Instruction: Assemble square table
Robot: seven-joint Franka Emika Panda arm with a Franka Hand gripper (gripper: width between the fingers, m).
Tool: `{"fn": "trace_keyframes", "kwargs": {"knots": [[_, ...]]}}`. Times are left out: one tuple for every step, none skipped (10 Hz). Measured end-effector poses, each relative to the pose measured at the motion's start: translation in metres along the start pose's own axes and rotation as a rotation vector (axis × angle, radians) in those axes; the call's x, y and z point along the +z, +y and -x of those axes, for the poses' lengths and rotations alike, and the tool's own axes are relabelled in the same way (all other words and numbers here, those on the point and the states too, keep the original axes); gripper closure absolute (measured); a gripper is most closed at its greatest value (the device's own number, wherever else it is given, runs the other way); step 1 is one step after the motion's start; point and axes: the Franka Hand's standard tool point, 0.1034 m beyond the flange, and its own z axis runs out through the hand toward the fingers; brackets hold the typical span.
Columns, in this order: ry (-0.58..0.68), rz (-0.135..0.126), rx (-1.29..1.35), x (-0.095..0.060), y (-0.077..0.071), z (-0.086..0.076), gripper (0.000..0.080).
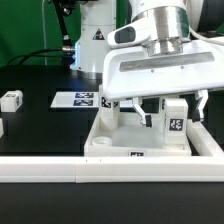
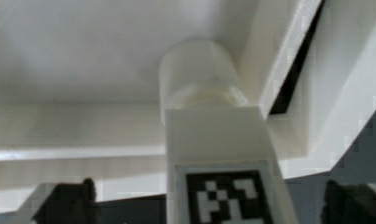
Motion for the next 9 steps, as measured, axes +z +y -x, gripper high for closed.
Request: {"fn": "trace_keyframes", "kwargs": {"knots": [[0.0, 0.0, 0.0, 0.0, 0.0, 0.0, 0.0161], [0.0, 0.0, 0.0, 0.0, 0.0, 0.0, 0.0151], [0.0, 0.0, 0.0, 0.0, 0.0, 0.0, 0.0151], [0.0, 0.0, 0.0, 0.0, 0.0, 0.0, 0.015], [-0.002, -0.001, 0.001, 0.0, 0.0, 0.0, 0.015], [-0.085, -0.022, 0.058, -0.006, -0.009, -0.001, 0.015], [-0.153, -0.036, 0.085, -0.022, -0.014, -0.015, 0.015], [-0.211, -0.038, 0.119, -0.026, -0.013, -0.02, 0.015], [-0.24, -0.034, 0.135, -0.022, -0.013, -0.017, 0.015]]}}
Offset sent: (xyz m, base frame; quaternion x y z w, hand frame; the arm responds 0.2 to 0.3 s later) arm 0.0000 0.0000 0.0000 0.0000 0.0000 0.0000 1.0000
